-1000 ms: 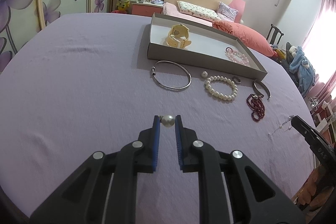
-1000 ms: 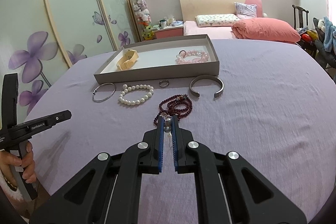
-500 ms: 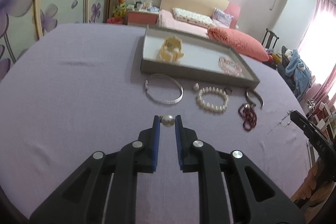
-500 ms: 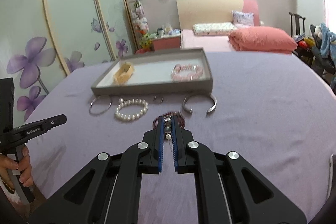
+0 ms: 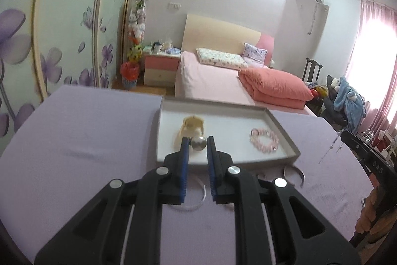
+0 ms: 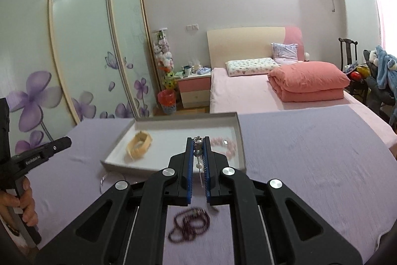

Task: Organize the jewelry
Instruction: 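Carry the earrings and pearl stud into the grey tray and open both tools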

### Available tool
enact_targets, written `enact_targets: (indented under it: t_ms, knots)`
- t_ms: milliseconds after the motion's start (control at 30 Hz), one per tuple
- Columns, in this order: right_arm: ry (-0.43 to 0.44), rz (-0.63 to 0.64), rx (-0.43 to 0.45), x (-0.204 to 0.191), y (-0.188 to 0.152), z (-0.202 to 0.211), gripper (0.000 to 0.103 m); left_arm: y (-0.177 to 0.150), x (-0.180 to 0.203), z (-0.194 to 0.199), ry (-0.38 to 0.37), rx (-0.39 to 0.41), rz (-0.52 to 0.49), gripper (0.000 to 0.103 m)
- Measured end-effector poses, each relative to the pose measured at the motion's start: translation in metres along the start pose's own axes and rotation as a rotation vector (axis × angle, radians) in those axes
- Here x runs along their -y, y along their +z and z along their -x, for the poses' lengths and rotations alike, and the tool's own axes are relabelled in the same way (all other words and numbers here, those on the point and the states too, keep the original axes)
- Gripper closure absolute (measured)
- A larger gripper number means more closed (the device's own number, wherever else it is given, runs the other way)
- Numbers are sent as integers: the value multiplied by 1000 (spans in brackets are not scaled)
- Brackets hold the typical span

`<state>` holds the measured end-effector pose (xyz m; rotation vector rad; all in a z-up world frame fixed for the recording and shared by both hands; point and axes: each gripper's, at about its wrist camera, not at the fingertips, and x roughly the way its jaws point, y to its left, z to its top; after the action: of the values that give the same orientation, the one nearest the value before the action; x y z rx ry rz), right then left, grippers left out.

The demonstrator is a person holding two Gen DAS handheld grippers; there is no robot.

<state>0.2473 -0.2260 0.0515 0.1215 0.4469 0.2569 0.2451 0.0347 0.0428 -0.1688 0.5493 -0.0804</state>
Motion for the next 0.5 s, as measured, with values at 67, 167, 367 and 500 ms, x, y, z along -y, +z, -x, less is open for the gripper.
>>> enact_targets:
  t_ms: [67,167,367,500]
  knots:
    - [15,-6,2,1,7,-11,95,10,5,-10,-3,14,-15,88]
    - [25,-5,-5,0,14,-29,95,20,10,-24,-5,27,-27,88]
    - [39,-18,-38,0,21,-73,95,33,13,-65,-9,14,-25,88]
    - [50,-37,-74,4,17,-100,95,35,14,-90,-11,-11,-27,88]
